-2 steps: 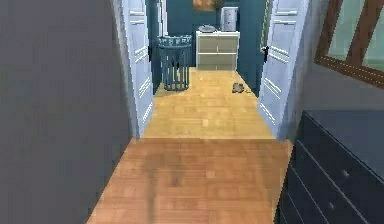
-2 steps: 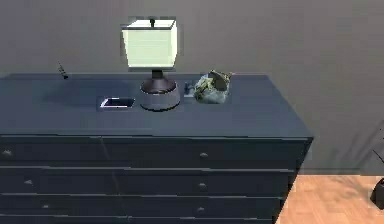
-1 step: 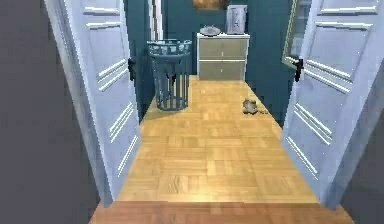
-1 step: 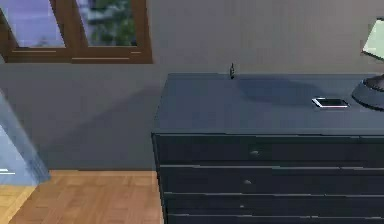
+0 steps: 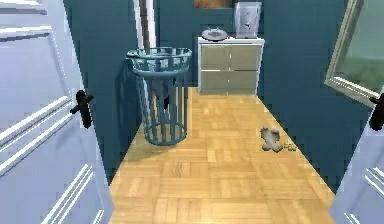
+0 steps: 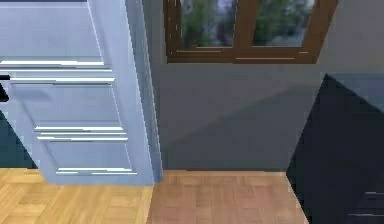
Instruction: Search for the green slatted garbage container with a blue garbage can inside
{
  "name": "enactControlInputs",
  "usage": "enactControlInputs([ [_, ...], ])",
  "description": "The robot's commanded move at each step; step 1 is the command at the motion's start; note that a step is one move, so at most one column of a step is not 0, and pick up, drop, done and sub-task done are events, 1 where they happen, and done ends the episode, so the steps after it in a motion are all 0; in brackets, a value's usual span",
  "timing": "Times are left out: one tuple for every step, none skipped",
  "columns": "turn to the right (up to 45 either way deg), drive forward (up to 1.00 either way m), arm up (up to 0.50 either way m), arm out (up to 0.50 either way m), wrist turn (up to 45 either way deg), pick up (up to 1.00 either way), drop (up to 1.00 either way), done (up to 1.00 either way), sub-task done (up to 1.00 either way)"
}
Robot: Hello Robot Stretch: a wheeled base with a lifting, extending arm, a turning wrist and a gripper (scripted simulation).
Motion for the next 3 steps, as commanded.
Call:
enactControlInputs([
  [0.0,1.00,0.00,0.00,0.0,0.00,0.00,0.00,0.00],
  [-12.0,0.00,0.00,0.00,0.0,0.00,0.00,0.00,0.00],
  [0.0,0.30,0.00,0.00,0.0,0.00,0.00,0.00,0.00],
])
